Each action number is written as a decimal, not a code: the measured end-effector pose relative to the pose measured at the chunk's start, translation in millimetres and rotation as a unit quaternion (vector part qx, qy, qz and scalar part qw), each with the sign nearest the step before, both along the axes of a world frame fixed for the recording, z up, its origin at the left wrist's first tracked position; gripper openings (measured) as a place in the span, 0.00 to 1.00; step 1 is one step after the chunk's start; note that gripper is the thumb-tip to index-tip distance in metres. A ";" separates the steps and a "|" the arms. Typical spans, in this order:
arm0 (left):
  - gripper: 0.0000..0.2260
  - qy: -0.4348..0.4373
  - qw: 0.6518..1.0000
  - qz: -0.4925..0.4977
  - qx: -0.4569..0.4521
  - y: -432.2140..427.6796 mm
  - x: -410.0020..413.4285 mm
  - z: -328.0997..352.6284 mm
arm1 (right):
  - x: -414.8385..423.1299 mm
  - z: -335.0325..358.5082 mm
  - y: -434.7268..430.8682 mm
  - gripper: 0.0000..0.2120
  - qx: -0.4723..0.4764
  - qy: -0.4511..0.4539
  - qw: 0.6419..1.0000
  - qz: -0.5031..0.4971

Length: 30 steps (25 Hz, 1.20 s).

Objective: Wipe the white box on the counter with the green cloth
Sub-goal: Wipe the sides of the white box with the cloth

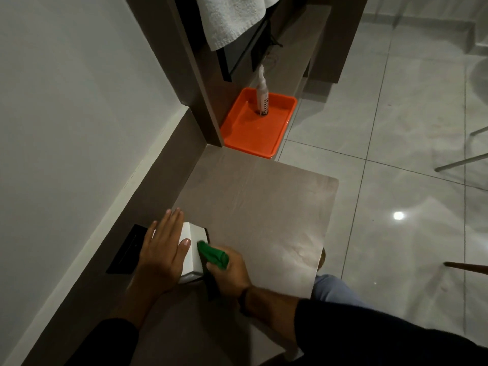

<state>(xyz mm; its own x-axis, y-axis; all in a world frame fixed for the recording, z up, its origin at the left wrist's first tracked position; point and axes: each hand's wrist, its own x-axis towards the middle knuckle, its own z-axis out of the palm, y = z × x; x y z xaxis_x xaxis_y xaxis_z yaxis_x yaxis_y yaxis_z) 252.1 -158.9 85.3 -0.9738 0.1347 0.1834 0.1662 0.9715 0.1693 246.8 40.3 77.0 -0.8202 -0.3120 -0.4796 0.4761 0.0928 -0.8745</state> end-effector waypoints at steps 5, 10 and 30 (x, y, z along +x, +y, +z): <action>0.24 0.003 0.999 -0.002 -0.048 -1.2 -0.7 -5.3 | -46.0 0.9 -23.2 0.14 0.099 -0.003 0.995 -0.004; 0.25 -0.014 0.999 0.012 -0.027 -6.6 -3.5 -9.4 | -77.7 -6.5 -26.6 0.19 0.208 -0.048 0.975 0.063; 0.22 0.110 0.986 -0.047 -0.119 0.1 0.4 1.5 | -66.0 41.5 -19.6 0.16 0.142 0.025 0.987 0.071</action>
